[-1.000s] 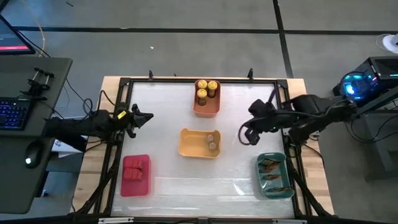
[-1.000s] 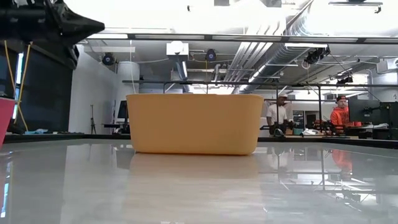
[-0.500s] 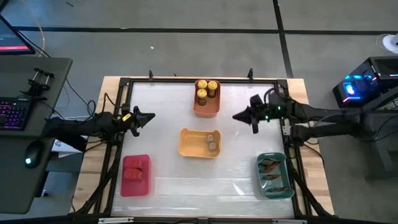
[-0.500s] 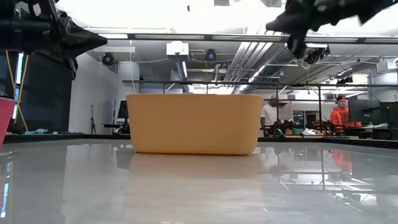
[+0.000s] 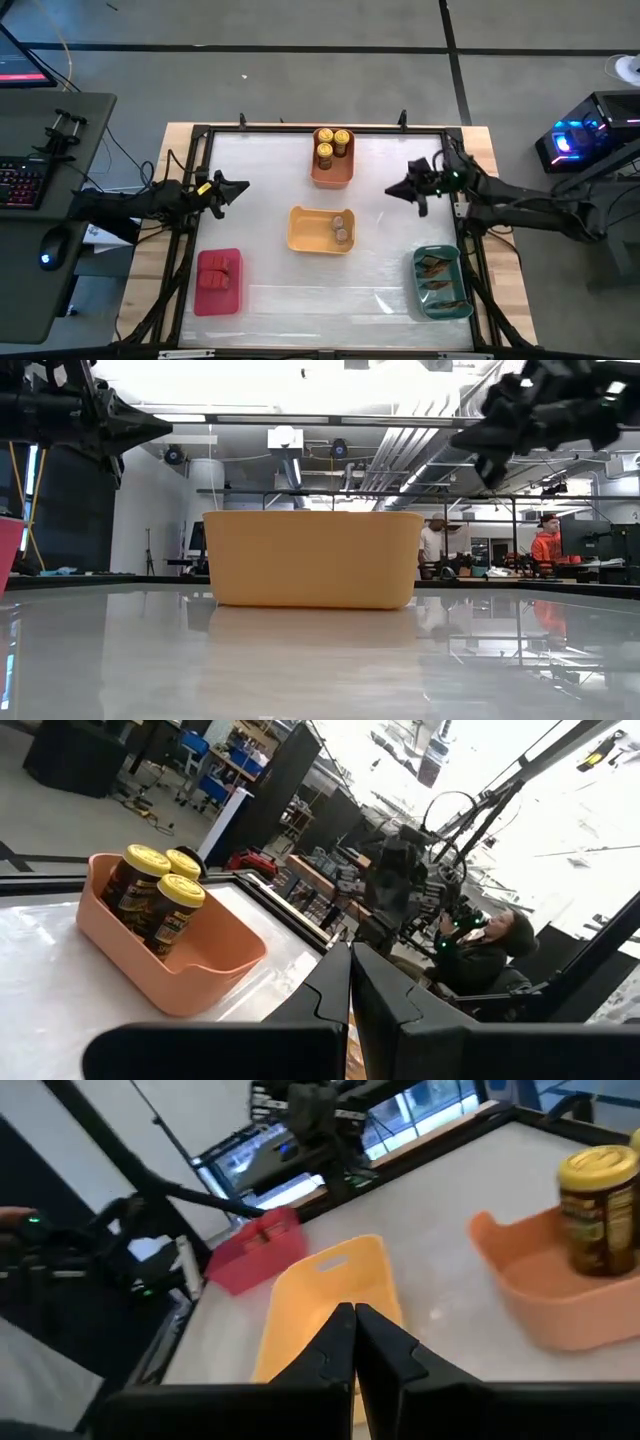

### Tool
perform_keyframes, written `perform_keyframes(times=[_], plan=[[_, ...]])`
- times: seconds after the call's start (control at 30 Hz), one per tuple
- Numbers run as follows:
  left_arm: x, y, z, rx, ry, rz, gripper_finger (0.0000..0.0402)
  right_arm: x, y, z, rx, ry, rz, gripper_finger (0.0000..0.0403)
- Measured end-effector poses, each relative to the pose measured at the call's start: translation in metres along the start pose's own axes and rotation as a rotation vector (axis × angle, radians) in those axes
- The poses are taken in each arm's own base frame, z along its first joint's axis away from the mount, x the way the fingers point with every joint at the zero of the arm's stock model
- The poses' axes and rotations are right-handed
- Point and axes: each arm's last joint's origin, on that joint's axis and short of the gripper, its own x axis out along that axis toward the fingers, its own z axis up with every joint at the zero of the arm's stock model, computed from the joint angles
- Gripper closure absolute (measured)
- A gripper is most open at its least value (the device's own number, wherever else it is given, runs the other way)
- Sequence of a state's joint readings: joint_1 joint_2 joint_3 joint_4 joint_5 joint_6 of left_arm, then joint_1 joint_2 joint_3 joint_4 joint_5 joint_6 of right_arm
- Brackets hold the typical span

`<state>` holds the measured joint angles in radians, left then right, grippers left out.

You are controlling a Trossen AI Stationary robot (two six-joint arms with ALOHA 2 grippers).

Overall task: Sort spices by type
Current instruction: Return to Home Position

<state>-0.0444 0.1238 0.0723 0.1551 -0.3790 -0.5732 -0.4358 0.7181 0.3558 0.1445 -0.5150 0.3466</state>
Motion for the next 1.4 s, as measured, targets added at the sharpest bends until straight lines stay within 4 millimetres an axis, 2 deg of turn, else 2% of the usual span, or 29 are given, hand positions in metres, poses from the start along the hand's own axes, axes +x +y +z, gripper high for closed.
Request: perform_keyframes(times=[0.17,0.33,0.47,0.6,0.83,1.0,1.17,1.4], plan=[[0.000,0.000,0.000,0.001,0.000,0.000,0.0401,-0.021,0.014,-0.024,0.051,-0.099,0.014,0.0403],[0.000,0.000,0.000,0.001,0.001,0.000,0.0401,-0.037,0.026,-0.038,0.063,-0.205,0.086,0.0403],[0.000,0.000,0.000,0.001,0.002,0.000,0.0401,-0.039,0.026,-0.052,0.049,-0.238,0.089,0.0403],[0.000,0.000,0.000,0.001,0.002,-0.001,0.0401,-0.032,0.019,-0.073,0.083,-0.269,0.058,0.0403],[0.000,0.000,0.000,0.001,0.003,-0.001,0.0401,-0.031,0.025,-0.076,-0.002,-0.266,0.054,0.0403],[0.000,0.001,-0.001,0.006,0.012,0.005,0.0401,-0.028,0.019,-0.088,0.001,-0.153,-0.025,0.0403],[-0.006,0.013,-0.016,0.046,0.101,0.056,0.0401,-0.027,0.016,-0.094,0.011,-0.083,-0.058,0.0403],[-0.007,0.012,-0.016,0.048,0.049,-0.010,0.0401,-0.027,0.015,-0.095,0.012,-0.076,-0.059,0.0402]])
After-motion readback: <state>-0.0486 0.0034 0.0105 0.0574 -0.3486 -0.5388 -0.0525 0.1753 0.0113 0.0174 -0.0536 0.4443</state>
